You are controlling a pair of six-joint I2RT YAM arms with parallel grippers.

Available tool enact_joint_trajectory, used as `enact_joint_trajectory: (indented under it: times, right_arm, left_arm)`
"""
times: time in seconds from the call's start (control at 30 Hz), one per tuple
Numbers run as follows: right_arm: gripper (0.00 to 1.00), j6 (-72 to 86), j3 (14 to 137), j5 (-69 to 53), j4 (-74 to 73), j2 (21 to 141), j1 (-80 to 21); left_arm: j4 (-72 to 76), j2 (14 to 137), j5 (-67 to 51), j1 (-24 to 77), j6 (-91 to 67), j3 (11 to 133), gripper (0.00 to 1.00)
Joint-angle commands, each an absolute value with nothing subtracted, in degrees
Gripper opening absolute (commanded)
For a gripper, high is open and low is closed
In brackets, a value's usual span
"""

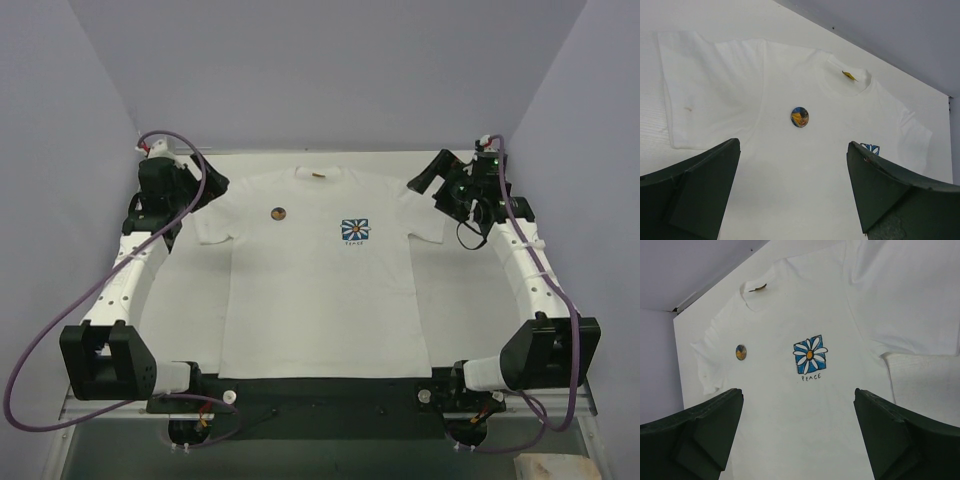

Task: Pin the brooch onto the clothing

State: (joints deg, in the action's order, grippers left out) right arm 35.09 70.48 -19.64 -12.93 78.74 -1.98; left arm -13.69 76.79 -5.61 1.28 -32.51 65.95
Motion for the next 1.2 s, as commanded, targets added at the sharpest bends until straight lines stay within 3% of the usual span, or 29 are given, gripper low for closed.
enact_joint_trajectory:
  times: [0.0, 0.53, 1.17]
  right_arm:
    - [1.00, 34.5, 69.7, -19.8, -11.6, 77.3, -2.8]
    - [1.00, 30.7, 69.5, -16.2, -14.4, 79.7, -4.7]
    - [1.00, 26.1, 64.6, -9.3, -17.3, 80.6, -8.1]
  left_arm:
    - [-10.1, 75.7, -5.7, 1.1, -31.5, 64.4, 0.97]
    - [-9.3, 77.9, -5.5, 1.4, -29.5, 62.9, 0.97]
    - [-17.8, 79.3, 11.3, 12.1, -21.8, 64.4, 0.97]
